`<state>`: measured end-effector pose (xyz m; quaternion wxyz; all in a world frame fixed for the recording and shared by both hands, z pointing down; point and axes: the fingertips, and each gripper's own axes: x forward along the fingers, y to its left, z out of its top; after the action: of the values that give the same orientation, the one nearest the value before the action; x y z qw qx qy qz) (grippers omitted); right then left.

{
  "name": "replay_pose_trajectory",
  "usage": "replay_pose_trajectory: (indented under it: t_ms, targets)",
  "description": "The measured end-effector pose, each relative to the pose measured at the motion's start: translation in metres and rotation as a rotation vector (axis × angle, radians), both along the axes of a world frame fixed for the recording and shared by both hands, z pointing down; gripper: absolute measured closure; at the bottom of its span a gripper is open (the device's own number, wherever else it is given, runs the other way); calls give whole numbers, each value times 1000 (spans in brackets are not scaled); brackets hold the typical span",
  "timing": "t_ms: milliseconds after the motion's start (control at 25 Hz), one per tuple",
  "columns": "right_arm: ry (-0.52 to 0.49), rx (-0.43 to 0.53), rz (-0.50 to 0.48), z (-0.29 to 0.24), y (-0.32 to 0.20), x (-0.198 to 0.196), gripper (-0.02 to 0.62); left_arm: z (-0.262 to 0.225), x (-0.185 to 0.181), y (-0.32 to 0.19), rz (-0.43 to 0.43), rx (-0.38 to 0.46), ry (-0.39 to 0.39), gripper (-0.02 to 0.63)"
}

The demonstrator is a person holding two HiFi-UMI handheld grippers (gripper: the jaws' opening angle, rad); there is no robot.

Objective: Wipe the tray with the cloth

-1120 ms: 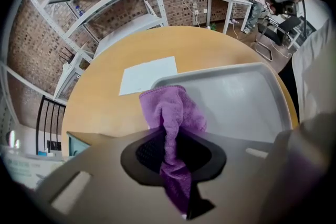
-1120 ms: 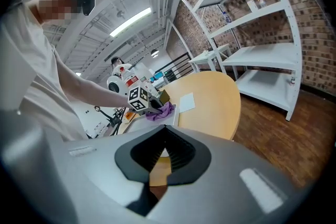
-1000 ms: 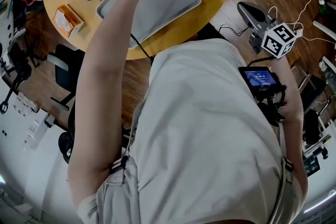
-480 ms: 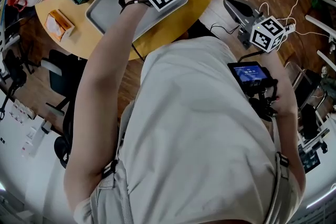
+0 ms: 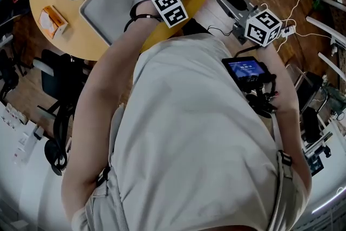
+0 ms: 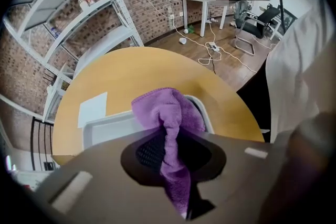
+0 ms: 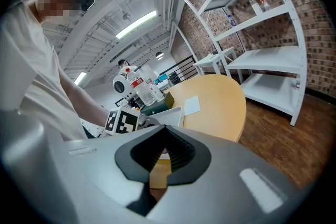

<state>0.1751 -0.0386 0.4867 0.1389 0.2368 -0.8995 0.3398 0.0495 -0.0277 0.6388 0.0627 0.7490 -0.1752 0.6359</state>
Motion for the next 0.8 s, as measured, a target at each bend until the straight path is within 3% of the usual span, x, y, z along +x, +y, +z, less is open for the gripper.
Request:
replay_pose_trajectory:
  t_ms: [440, 800]
  targets:
    - [12, 8, -29, -2, 2, 0, 592, 4, 18, 23, 11, -4, 51, 549]
    - [-1, 40, -126, -15, 0, -26, 592, -2, -25, 59, -45, 32, 12, 551]
